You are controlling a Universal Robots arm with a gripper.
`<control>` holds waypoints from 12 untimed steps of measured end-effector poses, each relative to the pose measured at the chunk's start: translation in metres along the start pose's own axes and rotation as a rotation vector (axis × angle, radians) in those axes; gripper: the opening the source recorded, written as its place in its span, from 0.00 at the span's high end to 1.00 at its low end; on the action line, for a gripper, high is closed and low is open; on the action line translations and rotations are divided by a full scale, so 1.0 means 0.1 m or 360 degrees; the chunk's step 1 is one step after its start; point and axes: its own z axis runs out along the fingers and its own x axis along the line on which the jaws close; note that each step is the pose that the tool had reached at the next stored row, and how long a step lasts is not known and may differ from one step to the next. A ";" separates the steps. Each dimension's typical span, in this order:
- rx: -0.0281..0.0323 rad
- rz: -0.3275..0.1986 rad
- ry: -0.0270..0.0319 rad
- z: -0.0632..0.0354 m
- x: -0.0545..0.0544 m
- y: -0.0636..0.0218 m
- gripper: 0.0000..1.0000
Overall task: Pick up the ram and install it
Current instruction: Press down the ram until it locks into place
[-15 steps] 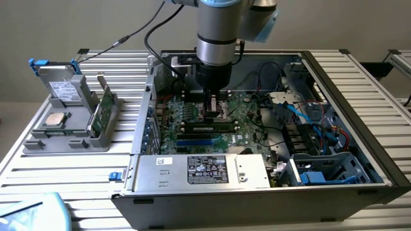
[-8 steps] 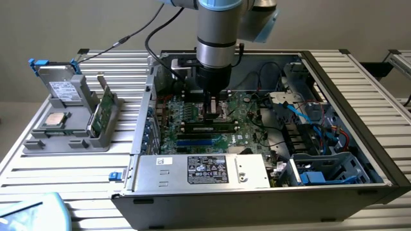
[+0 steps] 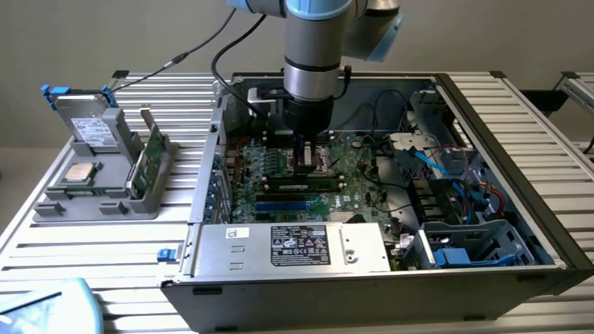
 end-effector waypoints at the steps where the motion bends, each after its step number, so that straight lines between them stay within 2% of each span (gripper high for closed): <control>1: 0.00002 0.0000 -0.00008 0.001 0.00 -0.001 0.89; 5: -0.00039 -0.0001 -0.00044 -0.054 0.00 -0.035 0.89; 6: -0.00066 -0.0001 -0.00017 -0.075 0.01 -0.045 0.89; 12: -0.00236 -0.0002 -0.00017 -0.199 0.03 -0.128 0.89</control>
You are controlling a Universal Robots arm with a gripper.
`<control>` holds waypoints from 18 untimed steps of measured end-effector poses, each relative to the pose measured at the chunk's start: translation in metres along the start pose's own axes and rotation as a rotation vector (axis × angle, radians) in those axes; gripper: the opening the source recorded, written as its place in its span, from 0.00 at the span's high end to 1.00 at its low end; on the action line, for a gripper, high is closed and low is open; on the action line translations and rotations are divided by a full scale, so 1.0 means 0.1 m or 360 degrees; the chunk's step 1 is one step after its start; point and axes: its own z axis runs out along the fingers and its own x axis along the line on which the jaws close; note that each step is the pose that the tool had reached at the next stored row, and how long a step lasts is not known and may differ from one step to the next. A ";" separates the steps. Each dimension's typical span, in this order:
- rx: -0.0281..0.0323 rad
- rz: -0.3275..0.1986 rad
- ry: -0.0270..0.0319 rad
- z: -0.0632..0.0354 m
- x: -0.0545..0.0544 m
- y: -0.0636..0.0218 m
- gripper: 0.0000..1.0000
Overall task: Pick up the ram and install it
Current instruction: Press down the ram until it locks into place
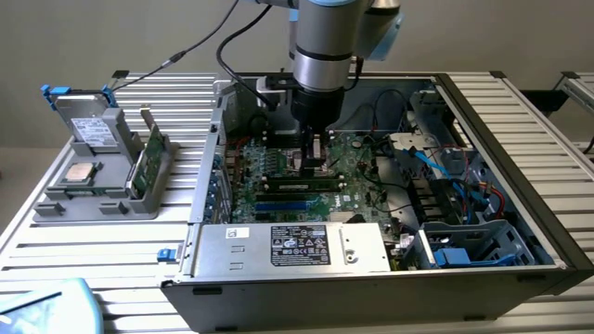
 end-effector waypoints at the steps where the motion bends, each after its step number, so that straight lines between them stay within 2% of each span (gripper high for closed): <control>1: -0.00032 0.0000 0.00000 -0.019 0.01 -0.008 0.89; 18: -0.00050 0.0000 -0.00001 -0.029 0.01 -0.012 0.89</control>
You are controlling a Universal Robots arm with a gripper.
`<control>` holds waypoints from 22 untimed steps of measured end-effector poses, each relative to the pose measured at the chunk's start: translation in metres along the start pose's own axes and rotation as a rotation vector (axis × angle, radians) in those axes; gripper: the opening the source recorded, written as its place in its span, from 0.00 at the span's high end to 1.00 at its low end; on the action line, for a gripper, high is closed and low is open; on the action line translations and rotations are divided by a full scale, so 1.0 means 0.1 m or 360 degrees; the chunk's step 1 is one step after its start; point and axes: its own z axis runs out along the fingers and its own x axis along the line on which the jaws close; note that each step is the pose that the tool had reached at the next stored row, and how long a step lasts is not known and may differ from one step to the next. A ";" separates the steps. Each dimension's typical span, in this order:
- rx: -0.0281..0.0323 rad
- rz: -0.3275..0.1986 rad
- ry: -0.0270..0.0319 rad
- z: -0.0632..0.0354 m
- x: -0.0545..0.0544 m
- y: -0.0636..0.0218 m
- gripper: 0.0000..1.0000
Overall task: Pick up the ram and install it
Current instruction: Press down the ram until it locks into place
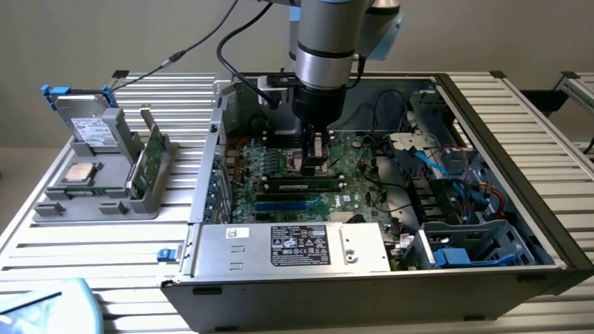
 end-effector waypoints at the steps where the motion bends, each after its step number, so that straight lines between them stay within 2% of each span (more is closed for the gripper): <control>1: -0.00004 0.0005 -0.00004 0.001 0.00 0.000 0.89; 8: -0.00141 0.0182 -0.00098 0.013 0.00 -0.001 0.89; 16: -0.00244 0.0327 -0.00023 0.040 0.00 -0.002 0.89; 22: -0.00351 0.0464 -0.00082 0.072 -0.01 -0.005 0.89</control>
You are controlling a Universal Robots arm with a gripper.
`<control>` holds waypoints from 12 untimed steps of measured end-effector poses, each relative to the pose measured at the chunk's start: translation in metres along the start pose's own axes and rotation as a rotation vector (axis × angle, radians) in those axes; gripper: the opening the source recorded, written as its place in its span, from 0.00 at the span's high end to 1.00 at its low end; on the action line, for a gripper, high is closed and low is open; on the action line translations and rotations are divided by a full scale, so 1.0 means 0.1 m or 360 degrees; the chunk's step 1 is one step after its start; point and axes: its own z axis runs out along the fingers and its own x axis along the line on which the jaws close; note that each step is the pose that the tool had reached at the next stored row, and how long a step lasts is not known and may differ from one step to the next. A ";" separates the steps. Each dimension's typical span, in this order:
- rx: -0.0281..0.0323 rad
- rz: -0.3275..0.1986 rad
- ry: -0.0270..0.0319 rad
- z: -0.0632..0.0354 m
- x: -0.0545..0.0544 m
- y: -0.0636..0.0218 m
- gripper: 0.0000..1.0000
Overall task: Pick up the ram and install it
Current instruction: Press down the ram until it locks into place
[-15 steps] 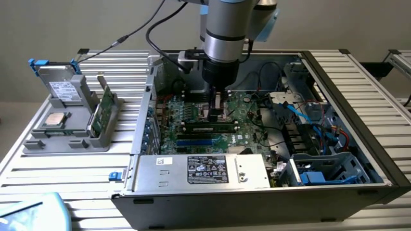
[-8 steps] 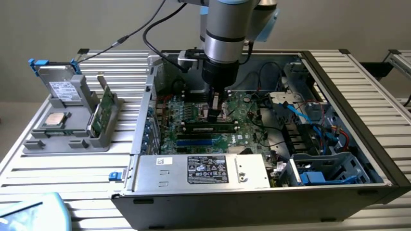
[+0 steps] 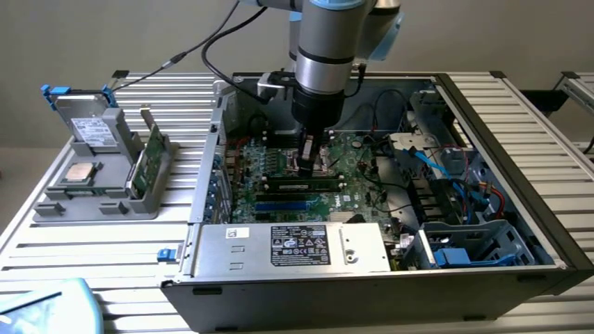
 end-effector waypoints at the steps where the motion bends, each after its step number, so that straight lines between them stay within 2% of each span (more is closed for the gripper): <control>1: -0.00023 0.0025 -0.00015 0.006 0.00 0.000 0.89; 12: -0.00289 0.0321 -0.00188 0.072 -0.01 -0.004 0.89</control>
